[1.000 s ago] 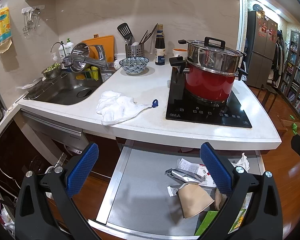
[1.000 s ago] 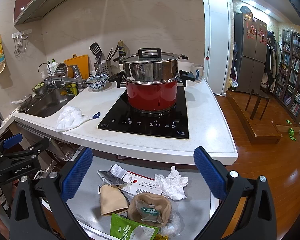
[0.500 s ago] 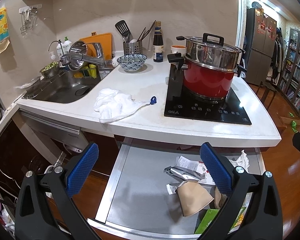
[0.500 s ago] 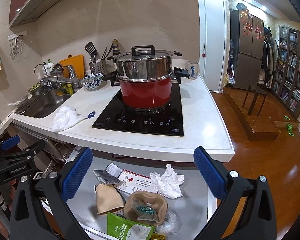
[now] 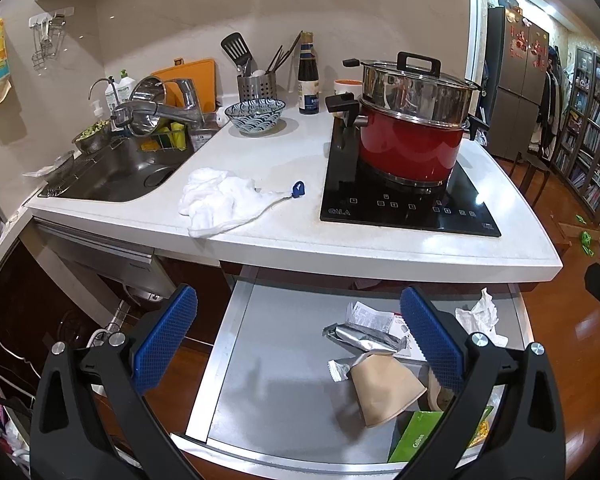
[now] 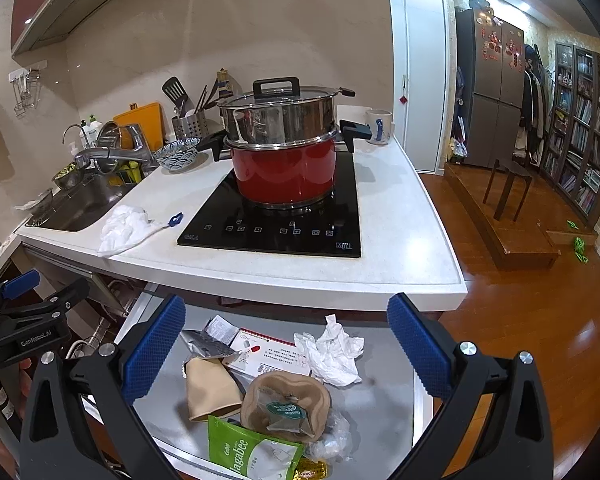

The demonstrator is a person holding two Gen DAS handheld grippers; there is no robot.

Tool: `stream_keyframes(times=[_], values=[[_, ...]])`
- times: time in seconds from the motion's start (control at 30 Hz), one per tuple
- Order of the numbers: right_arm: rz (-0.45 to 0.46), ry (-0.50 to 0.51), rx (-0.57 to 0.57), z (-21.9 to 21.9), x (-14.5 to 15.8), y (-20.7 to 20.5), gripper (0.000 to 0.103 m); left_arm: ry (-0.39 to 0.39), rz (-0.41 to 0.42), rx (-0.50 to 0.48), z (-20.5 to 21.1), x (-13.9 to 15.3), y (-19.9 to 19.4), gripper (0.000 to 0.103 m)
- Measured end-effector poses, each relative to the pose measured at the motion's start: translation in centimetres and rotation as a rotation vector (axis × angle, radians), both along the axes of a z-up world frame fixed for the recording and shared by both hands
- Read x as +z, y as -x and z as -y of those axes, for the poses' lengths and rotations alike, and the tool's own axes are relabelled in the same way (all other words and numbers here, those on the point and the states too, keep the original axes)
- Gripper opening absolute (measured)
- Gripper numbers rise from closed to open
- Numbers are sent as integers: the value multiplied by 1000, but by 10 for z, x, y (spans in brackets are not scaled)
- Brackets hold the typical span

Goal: Collect trash

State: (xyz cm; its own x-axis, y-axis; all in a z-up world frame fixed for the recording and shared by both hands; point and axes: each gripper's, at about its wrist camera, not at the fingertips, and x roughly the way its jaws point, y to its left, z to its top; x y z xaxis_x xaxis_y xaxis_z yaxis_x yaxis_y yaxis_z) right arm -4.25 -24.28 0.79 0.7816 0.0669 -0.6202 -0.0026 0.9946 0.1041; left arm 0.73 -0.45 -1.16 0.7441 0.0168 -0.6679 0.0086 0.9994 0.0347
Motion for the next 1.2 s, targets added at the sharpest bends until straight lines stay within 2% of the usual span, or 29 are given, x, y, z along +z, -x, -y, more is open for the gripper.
stream_keyframes(times=[0.3, 0.47, 0.6, 0.7, 0.93, 1.0, 1.07, 1.2], values=[[-26, 14, -11, 8, -9, 0, 99, 17, -16, -37, 7, -13, 2, 101], [-65, 93, 61, 7, -31, 8, 99, 37, -95, -67, 11, -36, -1, 101], [-142, 152, 143, 4, -60, 18, 99, 41, -165, -99, 20, -60, -5, 101], [-199, 186, 119, 7, -82, 20, 99, 57, -231, -119, 28, -84, -9, 101], [-338, 20, -17, 32, -120, -4, 99, 108, -346, -112, 44, -126, -19, 101], [-356, 11, -33, 31, -127, -14, 99, 120, -363, -114, 47, -135, -21, 101], [-362, 16, -38, 29, -129, -18, 99, 117, -389, -116, 53, -146, -24, 95], [-369, 24, -40, 32, -130, -19, 99, 131, -442, -120, 58, -164, -28, 92]])
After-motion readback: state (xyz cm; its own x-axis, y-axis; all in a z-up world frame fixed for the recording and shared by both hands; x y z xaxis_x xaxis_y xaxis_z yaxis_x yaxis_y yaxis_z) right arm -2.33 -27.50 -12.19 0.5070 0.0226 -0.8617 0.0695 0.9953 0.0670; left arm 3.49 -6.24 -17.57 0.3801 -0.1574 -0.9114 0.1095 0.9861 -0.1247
